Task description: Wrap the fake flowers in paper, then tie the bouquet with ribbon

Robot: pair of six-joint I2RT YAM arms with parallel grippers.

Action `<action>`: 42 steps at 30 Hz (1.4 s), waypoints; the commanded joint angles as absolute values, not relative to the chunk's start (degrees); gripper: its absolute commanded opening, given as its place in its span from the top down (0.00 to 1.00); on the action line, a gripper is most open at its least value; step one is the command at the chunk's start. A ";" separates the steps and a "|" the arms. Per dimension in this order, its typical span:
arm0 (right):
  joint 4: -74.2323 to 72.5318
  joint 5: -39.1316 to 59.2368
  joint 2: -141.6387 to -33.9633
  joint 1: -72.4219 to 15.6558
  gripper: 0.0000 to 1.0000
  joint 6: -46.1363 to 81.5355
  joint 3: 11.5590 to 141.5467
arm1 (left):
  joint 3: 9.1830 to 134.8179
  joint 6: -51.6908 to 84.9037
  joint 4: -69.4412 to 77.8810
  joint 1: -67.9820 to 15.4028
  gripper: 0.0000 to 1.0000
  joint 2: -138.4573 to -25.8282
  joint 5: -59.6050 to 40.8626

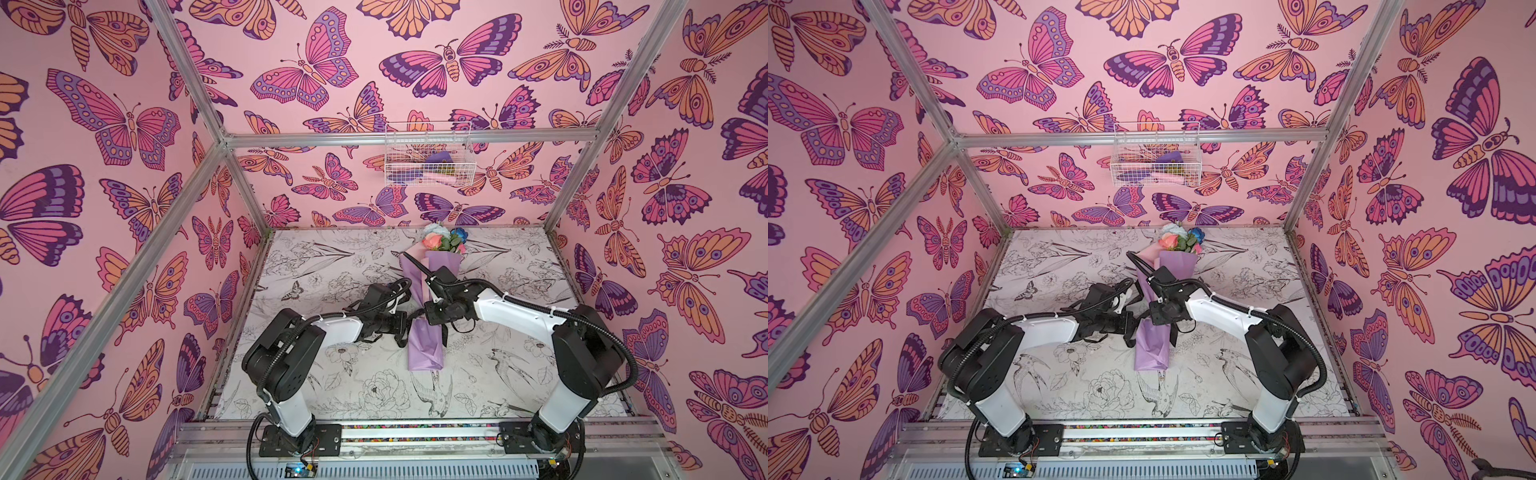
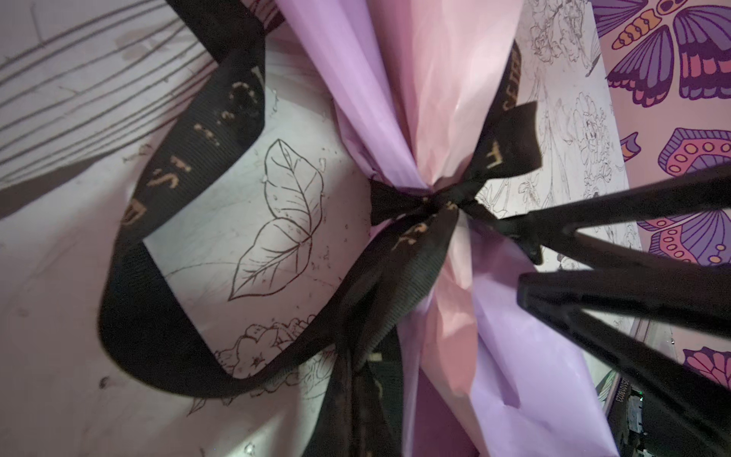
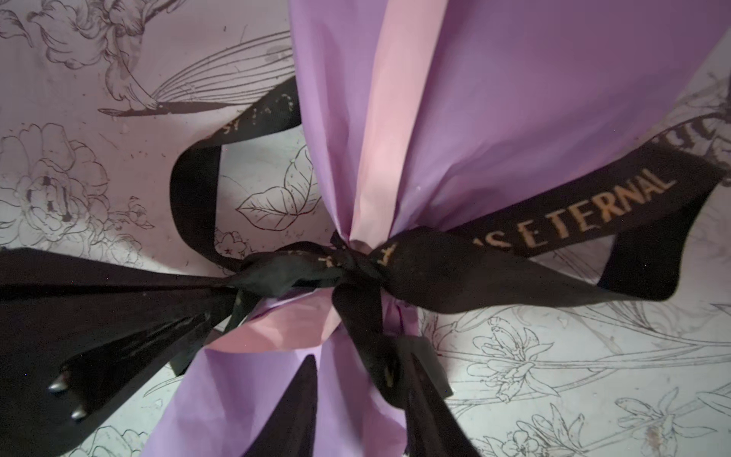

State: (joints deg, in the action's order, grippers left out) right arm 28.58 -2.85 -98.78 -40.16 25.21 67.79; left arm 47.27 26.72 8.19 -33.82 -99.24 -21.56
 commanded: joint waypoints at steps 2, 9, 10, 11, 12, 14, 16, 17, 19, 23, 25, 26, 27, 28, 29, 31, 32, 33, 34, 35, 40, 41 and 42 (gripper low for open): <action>31.56 -5.97 -98.88 -40.51 0.75 24.00 69.71 | 47.29 27.51 9.67 -33.66 1.00 -100.33 -22.76; 32.44 -6.05 -96.38 -40.47 0.96 24.16 68.54 | 47.24 28.08 10.57 -33.65 1.00 -100.71 -23.44; 32.49 -6.06 -95.81 -40.51 0.98 24.25 68.14 | 47.28 28.29 10.96 -33.64 1.00 -100.82 -23.69; 32.63 -6.15 -95.26 -40.47 1.00 24.34 67.64 | 47.25 28.68 11.31 -33.59 1.00 -101.00 -24.09; 32.77 -6.23 -94.75 -40.50 1.00 24.50 67.21 | 47.20 28.98 11.87 -33.70 1.00 -101.24 -24.47; 33.05 -6.12 -93.77 -40.52 1.00 24.59 66.20 | 47.15 30.32 13.70 -33.90 1.00 -101.92 -25.68; 33.83 -6.17 -93.05 -40.50 1.00 24.78 65.37 | 47.37 31.54 15.43 -34.48 1.00 -102.82 -26.98; 34.33 -6.22 -92.70 -40.47 1.00 24.84 64.91 | 47.54 32.05 16.03 -34.79 1.00 -103.36 -27.31; 35.72 -6.67 -91.96 -40.52 0.94 25.10 64.24 | 47.66 32.82 16.96 -35.25 1.00 -103.77 -27.41; 39.15 -7.48 -88.27 -40.50 0.78 26.22 62.70 | 45.43 33.00 18.41 -33.79 0.75 -101.16 -26.96; 40.68 -8.14 -85.75 -40.47 0.73 27.08 62.08 | 44.51 32.42 16.87 -32.50 0.55 -98.70 -27.04; 41.65 -8.73 -84.27 -40.43 0.70 27.69 61.75 | 44.05 32.13 15.52 -31.81 0.51 -97.08 -26.87; 42.34 -9.27 -82.90 -40.43 0.68 28.06 61.57 | 43.72 31.76 14.41 -31.36 0.50 -95.48 -26.70; 43.02 -9.77 -81.16 -40.30 0.66 28.55 61.36 | 43.32 31.35 13.00 -30.97 0.48 -93.52 -26.11; 43.77 -10.41 -79.36 -40.17 0.64 29.21 61.06 | 43.00 30.91 11.41 -30.64 0.47 -91.42 -25.26; 45.41 -12.08 -76.39 -39.74 0.61 30.51 60.84 | 42.81 29.78 7.37 -29.92 0.42 -87.10 -22.98; 46.32 -12.91 -75.09 -39.31 0.60 31.01 60.82 | 42.92 29.27 5.36 -29.51 0.40 -85.16 -21.61; 47.46 -14.10 -73.47 -38.77 0.59 31.64 60.81 | 42.80 28.62 2.69 -28.94 0.37 -82.51 -19.84; 48.74 -15.40 -71.92 -38.08 0.58 32.26 60.85 | 42.99 27.79 -0.05 -28.22 0.34 -79.79 -18.22; 50.01 -16.85 -70.37 -37.33 0.57 32.87 60.76 | 43.14 27.10 -2.87 -27.38 0.31 -76.95 -16.09; 51.52 -24.24 -61.62 -31.24 0.45 34.29 58.17 | 45.24 22.88 -16.81 -22.80 0.17 -62.39 -1.83; 51.52 -25.30 -60.02 -29.79 0.42 34.36 57.65 | 45.28 21.74 -18.16 -22.09 0.12 -59.97 0.72; 51.51 -26.62 -58.35 -28.03 0.37 34.37 57.09 | 45.13 20.59 -19.01 -21.36 0.05 -57.42 4.95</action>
State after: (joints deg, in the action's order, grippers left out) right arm 48.18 -20.08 -61.60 -30.79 33.28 58.30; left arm 44.34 24.69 -9.37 -23.05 -62.00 -7.22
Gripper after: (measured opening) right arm 0.617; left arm 0.931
